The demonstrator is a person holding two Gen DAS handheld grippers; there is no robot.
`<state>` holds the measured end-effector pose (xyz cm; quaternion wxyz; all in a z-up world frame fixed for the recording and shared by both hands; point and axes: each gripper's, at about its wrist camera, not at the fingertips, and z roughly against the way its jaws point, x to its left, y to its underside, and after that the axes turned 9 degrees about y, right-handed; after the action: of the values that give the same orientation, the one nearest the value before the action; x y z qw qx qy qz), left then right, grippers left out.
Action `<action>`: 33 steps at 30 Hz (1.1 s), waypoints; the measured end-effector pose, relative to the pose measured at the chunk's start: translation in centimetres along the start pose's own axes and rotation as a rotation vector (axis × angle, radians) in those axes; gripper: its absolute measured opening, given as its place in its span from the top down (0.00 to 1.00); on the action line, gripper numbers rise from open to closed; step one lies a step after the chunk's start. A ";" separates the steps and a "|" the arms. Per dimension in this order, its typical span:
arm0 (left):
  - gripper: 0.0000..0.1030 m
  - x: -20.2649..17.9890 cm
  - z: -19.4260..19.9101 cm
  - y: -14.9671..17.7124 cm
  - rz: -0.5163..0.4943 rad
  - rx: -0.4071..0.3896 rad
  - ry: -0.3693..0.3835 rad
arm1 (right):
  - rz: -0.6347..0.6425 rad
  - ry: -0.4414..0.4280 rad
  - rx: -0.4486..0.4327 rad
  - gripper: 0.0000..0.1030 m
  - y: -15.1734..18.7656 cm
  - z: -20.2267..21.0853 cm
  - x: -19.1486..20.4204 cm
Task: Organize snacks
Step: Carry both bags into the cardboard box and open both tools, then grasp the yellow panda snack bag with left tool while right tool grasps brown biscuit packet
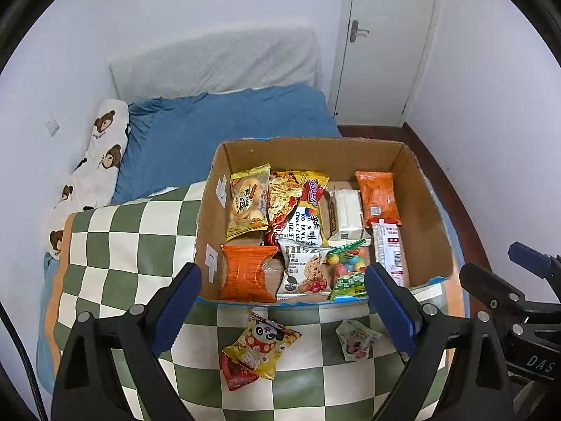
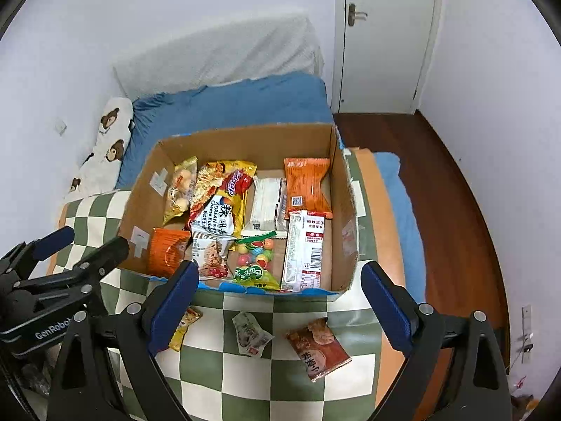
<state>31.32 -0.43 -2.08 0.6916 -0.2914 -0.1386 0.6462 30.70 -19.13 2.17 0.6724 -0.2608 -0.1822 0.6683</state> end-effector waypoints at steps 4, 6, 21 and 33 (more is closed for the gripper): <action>0.08 -0.7 1.5 0.5 -0.013 -0.029 0.000 | -0.009 0.005 -0.041 0.07 0.7 2.2 -0.2; 0.08 -0.9 2.3 0.8 -0.014 -0.045 0.002 | -0.025 -0.009 -0.050 0.07 1.0 3.0 -0.4; 0.08 4.3 -1.4 6.0 0.069 0.038 -0.096 | -0.056 -0.012 0.176 0.06 5.7 -5.1 -3.0; 0.08 6.7 -11.7 11.0 -0.043 0.371 -0.096 | -0.024 0.033 0.448 0.06 12.1 -19.0 -4.3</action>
<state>29.86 3.46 -19.03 0.7397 -0.1247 -0.0560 0.6589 32.07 -25.77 -19.74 0.7244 -0.1138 -0.0212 0.6796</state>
